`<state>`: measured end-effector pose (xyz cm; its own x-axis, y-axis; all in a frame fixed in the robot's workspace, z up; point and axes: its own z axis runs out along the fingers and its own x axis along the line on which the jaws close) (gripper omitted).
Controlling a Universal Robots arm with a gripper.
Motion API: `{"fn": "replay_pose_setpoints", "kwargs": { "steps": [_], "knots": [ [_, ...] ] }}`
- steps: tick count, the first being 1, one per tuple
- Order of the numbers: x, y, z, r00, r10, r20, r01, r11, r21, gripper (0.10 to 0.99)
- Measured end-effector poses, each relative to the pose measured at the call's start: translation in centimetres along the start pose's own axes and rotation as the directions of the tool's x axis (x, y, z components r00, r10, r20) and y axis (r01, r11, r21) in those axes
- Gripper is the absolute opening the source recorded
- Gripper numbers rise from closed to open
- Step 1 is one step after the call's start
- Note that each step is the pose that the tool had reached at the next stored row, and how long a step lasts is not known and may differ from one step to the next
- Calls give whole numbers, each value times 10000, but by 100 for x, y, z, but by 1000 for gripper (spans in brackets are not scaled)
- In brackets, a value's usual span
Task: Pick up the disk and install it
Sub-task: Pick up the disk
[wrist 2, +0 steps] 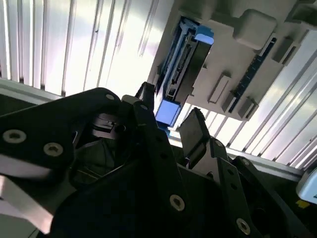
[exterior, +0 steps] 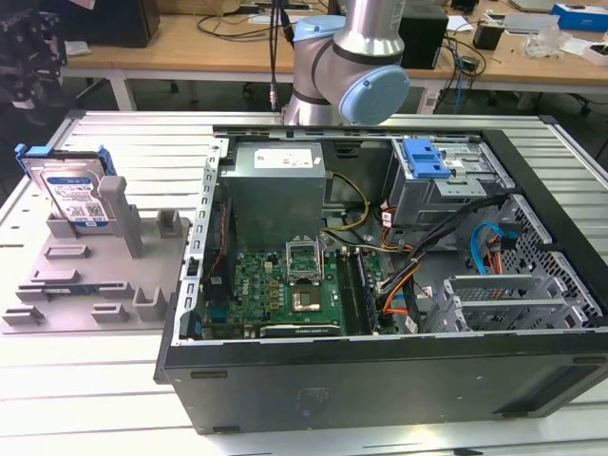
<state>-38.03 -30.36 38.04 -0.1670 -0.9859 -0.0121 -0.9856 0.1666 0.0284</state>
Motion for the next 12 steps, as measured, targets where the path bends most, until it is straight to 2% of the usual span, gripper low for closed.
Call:
{"fn": "replay_pose_setpoints", "kwargs": {
  "steps": [5,12],
  "knots": [
    [2,9,16,9948,-1020,-67,1020,9948,-7,482],
    [11,55,82,9851,-1720,-100,1719,9851,-39,482]
  ]
}}
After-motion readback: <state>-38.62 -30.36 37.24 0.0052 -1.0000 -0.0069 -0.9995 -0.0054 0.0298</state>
